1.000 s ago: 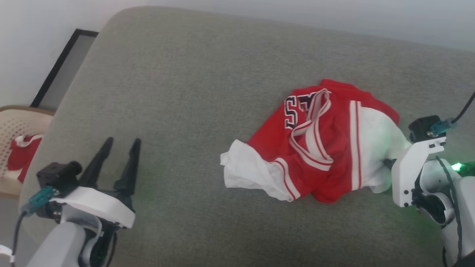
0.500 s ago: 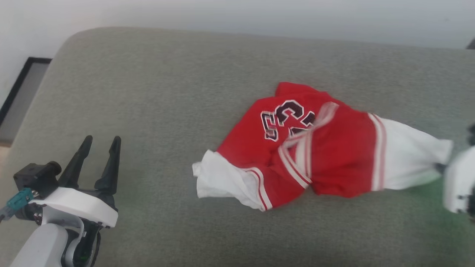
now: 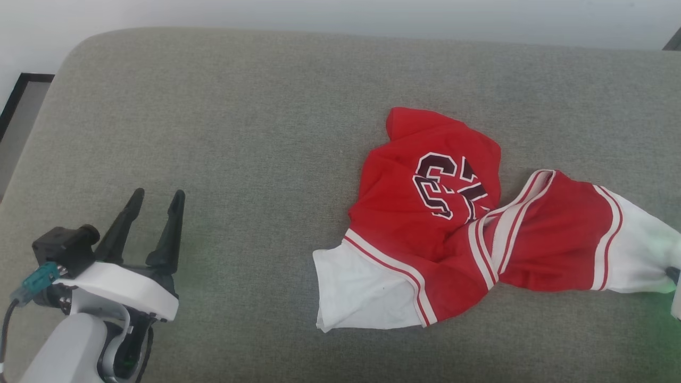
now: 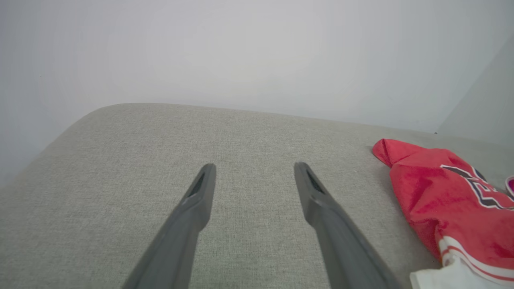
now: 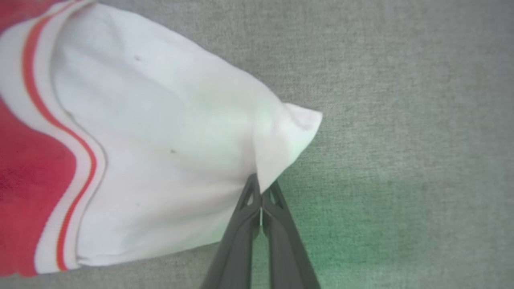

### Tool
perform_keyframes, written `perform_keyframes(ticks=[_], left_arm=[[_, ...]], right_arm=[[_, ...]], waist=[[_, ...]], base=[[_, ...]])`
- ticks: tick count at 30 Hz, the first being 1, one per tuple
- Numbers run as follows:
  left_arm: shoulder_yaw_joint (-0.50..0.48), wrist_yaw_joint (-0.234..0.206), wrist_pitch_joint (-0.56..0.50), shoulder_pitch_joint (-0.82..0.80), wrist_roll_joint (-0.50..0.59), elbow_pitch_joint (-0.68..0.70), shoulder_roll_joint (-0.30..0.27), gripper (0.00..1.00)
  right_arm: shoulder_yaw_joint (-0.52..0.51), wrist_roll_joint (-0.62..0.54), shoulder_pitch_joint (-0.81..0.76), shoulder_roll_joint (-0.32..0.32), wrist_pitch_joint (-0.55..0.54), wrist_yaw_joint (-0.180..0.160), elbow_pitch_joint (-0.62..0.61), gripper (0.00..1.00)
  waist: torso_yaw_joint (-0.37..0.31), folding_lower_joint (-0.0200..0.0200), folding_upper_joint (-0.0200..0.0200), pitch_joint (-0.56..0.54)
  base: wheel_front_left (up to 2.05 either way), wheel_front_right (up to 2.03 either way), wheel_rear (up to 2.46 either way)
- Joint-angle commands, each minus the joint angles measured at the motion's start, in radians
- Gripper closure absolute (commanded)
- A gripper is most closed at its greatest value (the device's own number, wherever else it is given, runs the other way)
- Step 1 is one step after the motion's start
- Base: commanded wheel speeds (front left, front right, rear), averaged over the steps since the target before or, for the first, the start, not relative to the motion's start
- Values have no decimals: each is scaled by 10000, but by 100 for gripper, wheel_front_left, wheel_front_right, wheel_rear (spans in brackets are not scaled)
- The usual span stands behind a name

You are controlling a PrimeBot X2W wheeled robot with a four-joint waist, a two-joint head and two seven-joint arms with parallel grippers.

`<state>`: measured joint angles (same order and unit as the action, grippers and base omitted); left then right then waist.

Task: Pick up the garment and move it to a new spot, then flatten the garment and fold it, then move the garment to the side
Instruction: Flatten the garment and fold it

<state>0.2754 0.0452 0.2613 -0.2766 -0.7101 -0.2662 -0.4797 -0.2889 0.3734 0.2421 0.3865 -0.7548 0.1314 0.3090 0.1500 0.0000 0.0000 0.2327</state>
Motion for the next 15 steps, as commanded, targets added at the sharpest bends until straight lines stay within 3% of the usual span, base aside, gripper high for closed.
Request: perform_keyframes(ticks=[1,3,4,5,15], left_arm=[[20,32,10,-207,137,-50,-10,0],[53,71,-49,-232,127,-87,-32,0],[71,85,-89,-238,117,-103,-51,0],[90,97,-116,-265,114,-105,-76,0],[274,-51,-1185,65,-131,653,-479,0]], right_arm=[[43,-61,145,-149,108,-14,363,99],[69,-84,361,-295,228,-9,786,57],[102,-131,454,-332,291,-9,961,23],[86,-162,538,-367,366,-9,1144,0],[452,46,786,-134,805,-11,1104,0]], waist=[[7,0,0,8],[-12,0,0,-11],[-28,0,0,-30],[-45,0,0,-56],[-553,0,0,-624]], base=[[0,0,0],[0,0,0],[0,0,0],[0,0,0],[0,0,0]])
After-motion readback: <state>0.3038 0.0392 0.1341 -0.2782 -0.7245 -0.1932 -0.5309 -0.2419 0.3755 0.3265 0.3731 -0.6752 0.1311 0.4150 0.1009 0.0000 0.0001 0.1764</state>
